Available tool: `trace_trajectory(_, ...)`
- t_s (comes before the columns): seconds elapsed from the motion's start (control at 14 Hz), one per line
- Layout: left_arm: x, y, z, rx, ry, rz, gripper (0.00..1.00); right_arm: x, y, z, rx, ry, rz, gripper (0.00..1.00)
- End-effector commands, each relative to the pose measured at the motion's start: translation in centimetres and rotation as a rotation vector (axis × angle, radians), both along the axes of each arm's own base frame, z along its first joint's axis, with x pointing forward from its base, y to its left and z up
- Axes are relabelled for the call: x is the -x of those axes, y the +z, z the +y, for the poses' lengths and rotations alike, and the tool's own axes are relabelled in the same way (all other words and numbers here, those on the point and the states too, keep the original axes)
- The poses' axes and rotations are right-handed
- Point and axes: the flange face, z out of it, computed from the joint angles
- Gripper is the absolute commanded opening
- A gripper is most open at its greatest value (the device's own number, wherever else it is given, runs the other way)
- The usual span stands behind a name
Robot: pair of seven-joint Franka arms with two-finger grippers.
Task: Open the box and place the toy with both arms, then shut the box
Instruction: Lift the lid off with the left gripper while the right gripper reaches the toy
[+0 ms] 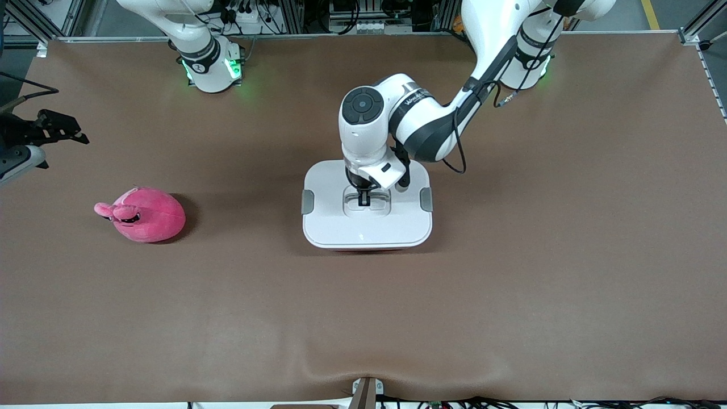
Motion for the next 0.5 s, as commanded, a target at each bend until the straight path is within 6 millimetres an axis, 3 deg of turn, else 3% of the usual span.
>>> trace_trajectory(0.0, 0.3, 1.4, -0.4, -0.009, -0.016, -0.041, 0.02, -0.7, -0.9, 0.0, 0.005, 0.132, 0.000, 1.00)
trace_trajectory(0.43, 0.7, 2.3, -0.8, -0.025, -0.049, -0.082, 0.02, -1.3, -3.8, -0.7, -0.021, 0.223, 0.005, 1.00)
